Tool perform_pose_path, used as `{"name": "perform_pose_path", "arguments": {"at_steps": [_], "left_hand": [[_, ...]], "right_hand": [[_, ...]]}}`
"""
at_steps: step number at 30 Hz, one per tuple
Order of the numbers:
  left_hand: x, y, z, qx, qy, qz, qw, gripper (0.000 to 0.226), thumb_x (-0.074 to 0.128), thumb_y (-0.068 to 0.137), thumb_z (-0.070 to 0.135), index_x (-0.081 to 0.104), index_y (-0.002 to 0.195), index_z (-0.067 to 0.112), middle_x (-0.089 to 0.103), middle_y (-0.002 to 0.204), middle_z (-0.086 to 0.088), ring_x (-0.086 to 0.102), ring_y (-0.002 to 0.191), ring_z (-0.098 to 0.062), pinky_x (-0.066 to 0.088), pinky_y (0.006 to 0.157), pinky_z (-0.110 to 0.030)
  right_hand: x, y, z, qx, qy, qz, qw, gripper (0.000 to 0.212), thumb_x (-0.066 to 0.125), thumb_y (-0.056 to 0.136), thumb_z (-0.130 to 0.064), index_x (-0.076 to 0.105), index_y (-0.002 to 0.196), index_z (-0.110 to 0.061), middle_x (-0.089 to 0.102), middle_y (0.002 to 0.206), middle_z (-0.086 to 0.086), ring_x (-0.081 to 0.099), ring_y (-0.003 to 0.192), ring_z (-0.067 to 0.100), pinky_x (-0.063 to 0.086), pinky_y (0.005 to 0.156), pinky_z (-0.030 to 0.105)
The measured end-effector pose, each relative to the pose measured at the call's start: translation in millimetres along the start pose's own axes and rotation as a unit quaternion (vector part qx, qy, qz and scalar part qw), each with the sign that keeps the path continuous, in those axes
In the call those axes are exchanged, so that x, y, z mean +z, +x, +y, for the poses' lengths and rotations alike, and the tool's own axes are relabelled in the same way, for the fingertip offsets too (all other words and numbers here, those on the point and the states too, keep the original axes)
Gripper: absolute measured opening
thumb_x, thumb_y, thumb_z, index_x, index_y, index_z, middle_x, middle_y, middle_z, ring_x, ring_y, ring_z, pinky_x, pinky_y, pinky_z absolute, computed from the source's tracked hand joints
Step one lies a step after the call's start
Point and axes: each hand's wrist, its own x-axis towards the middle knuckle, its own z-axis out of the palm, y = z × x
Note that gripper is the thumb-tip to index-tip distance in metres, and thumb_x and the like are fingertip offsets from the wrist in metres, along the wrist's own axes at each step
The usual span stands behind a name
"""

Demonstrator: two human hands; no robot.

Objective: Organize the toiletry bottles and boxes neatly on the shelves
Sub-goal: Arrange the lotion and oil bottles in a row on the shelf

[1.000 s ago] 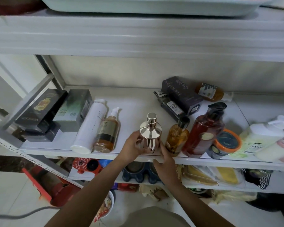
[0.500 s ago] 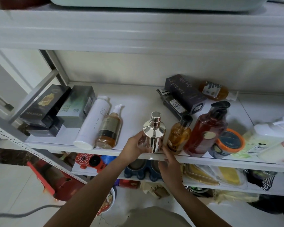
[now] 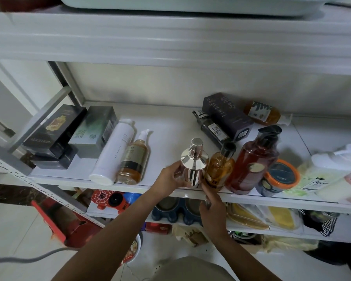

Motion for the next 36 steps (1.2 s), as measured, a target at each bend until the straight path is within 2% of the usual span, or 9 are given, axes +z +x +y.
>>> {"name": "perform_pose_path", "arguments": {"at_steps": [6, 12, 16, 19, 23, 26, 29, 32, 36], "left_hand": [[0.0, -2.8, 1.7, 0.005, -0.007, -0.009, 1.000, 0.038, 0.076, 0.072, 0.000, 0.055, 0.098, 0.018, 0.064, 0.084, 0.009, 0.061, 0.082, -0.001, 0.046, 0.081, -0.008], [-0.2, -7.1, 2.8, 0.004, -0.005, -0.001, 1.000, 0.035, 0.076, 0.071, 0.000, 0.058, 0.100, 0.003, 0.068, 0.093, -0.011, 0.063, 0.089, -0.015, 0.046, 0.079, -0.007], [-5.1, -13.9, 7.3, 0.009, 0.102, 0.004, 0.995, 0.036, 0.073, 0.078, 0.011, 0.060, 0.112, 0.010, 0.068, 0.103, -0.004, 0.063, 0.096, -0.018, 0.049, 0.084, -0.019], [-20.8, -35.6, 0.8, 0.023, 0.144, 0.135, 0.980, 0.016, 0.063, 0.089, 0.017, 0.065, 0.104, 0.012, 0.068, 0.097, 0.000, 0.064, 0.087, -0.014, 0.053, 0.081, -0.028], [-54.4, -55.9, -8.5, 0.008, 0.137, 0.398, 0.907, 0.012, 0.055, 0.093, 0.017, 0.060, 0.100, 0.009, 0.058, 0.097, -0.005, 0.055, 0.090, -0.020, 0.050, 0.075, -0.036], [-70.0, -52.7, -12.4, -0.071, 0.237, 0.380, 0.891, 0.033, 0.057, 0.091, 0.027, 0.055, 0.118, 0.007, 0.054, 0.112, -0.011, 0.049, 0.104, -0.026, 0.047, 0.082, -0.038], [-75.8, -51.0, -17.2, -0.116, 0.332, 0.336, 0.874, 0.039, 0.054, 0.093, 0.032, 0.057, 0.119, 0.003, 0.059, 0.112, -0.017, 0.051, 0.102, -0.032, 0.043, 0.085, -0.041], [-88.3, -49.7, -20.8, -0.099, 0.294, 0.324, 0.893, 0.028, 0.050, 0.095, 0.023, 0.062, 0.115, 0.006, 0.062, 0.108, -0.014, 0.055, 0.098, -0.030, 0.044, 0.086, -0.039], [-104.3, -47.0, -13.4, -0.089, 0.196, 0.263, 0.940, 0.025, 0.060, 0.090, 0.017, 0.062, 0.115, 0.014, 0.057, 0.111, -0.007, 0.058, 0.099, -0.023, 0.048, 0.087, -0.033]], "right_hand": [[0.4, 0.6, 2.3, -0.006, 0.013, 0.004, 1.000, 0.063, 0.045, 0.081, 0.013, 0.054, 0.132, -0.023, 0.053, 0.133, -0.012, 0.046, 0.123, 0.000, 0.037, 0.111, 0.033], [0.1, 0.4, 2.5, -0.016, 0.019, 0.014, 1.000, 0.061, 0.045, 0.081, 0.013, 0.057, 0.128, -0.024, 0.054, 0.128, -0.019, 0.046, 0.120, -0.007, 0.039, 0.109, 0.032], [0.8, -0.7, 4.9, -0.022, 0.018, 0.020, 0.999, 0.054, 0.048, 0.082, 0.010, 0.058, 0.126, -0.020, 0.057, 0.126, -0.011, 0.050, 0.117, 0.001, 0.044, 0.103, 0.035], [7.5, -7.0, 3.8, -0.054, 0.004, 0.045, 0.997, 0.042, 0.052, 0.081, 0.006, 0.060, 0.110, -0.023, 0.059, 0.113, -0.009, 0.054, 0.107, 0.004, 0.048, 0.093, 0.033], [28.1, -6.5, -5.1, -0.093, -0.026, -0.009, 0.995, 0.036, 0.059, 0.081, 0.008, 0.057, 0.087, -0.027, 0.060, 0.092, -0.009, 0.055, 0.091, -0.002, 0.046, 0.078, 0.011], [51.3, -1.8, -24.8, -0.102, -0.012, -0.079, 0.992, 0.025, 0.058, 0.087, 0.000, 0.059, 0.093, -0.024, 0.061, 0.096, -0.008, 0.057, 0.094, 0.000, 0.048, 0.081, 0.013], [83.2, 17.4, -49.5, -0.016, 0.032, -0.140, 0.989, 0.016, 0.056, 0.092, -0.012, 0.061, 0.104, -0.021, 0.063, 0.108, -0.003, 0.059, 0.101, 0.009, 0.049, 0.092, 0.025], [109.7, 41.3, -74.9, 0.110, 0.096, -0.183, 0.972, 0.009, 0.056, 0.093, -0.020, 0.061, 0.099, -0.016, 0.065, 0.107, 0.013, 0.060, 0.096, 0.021, 0.046, 0.099, 0.042], [119.3, 55.2, -90.2, 0.223, 0.236, -0.205, 0.923, 0.010, 0.057, 0.093, -0.020, 0.061, 0.089, -0.011, 0.066, 0.095, 0.014, 0.062, 0.085, 0.019, 0.052, 0.081, 0.026]]}}
